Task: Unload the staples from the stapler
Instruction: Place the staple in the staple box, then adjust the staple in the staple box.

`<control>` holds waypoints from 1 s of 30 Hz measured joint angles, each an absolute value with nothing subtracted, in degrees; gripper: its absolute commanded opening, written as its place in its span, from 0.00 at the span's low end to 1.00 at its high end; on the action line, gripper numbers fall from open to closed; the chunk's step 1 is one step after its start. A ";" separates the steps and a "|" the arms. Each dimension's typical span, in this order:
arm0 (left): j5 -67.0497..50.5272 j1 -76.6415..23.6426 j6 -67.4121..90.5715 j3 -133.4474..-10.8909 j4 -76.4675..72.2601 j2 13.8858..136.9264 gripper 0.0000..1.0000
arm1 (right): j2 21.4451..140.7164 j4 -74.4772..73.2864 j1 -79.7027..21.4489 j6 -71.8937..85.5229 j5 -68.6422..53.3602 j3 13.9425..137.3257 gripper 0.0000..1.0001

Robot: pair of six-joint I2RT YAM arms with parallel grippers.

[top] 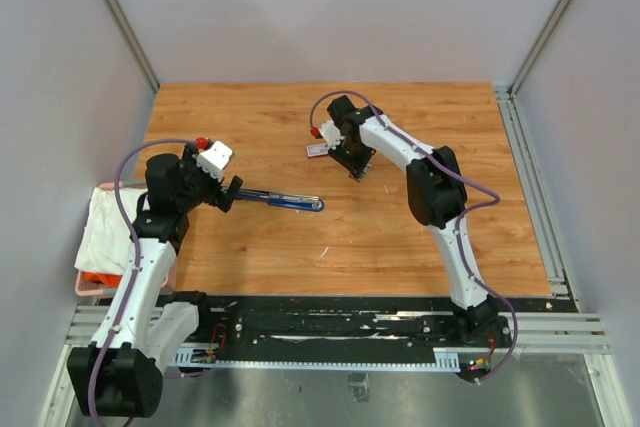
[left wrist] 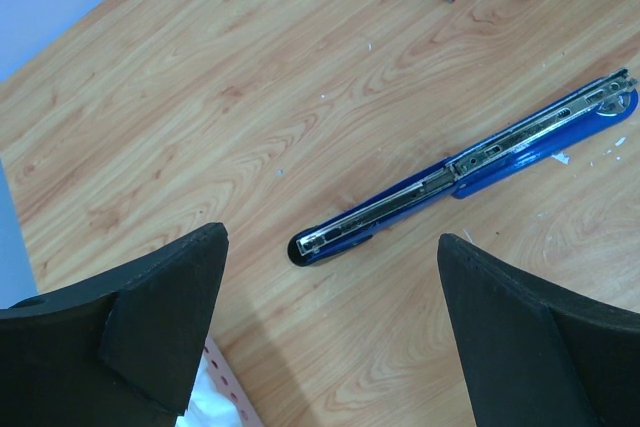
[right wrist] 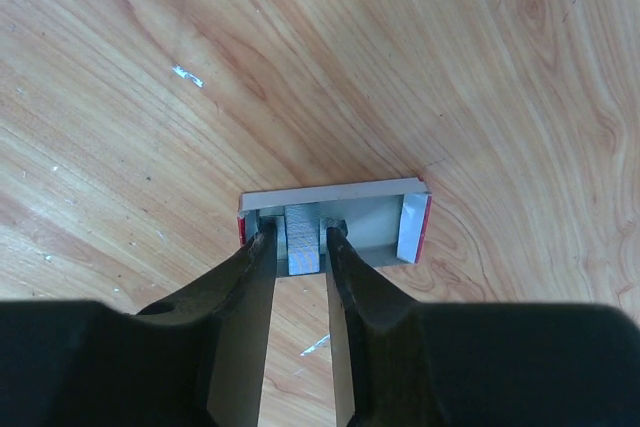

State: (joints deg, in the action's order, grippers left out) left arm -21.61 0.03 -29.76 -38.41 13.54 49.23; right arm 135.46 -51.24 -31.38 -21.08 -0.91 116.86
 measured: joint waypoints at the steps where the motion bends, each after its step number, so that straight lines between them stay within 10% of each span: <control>1: -21.61 0.03 -29.76 -38.41 13.54 49.23 0.98 | 135.44 -51.31 -31.38 -21.08 -0.95 116.86 0.29; 30: -21.61 0.03 -29.78 -38.15 13.37 49.34 0.98 | 132.66 -51.70 -31.48 -20.45 -3.57 116.71 0.49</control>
State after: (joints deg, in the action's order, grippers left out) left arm -21.61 0.03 -29.78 -38.15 13.37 49.34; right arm 132.66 -51.70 -31.48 -20.45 -3.57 116.71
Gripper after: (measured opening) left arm 0.981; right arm 0.485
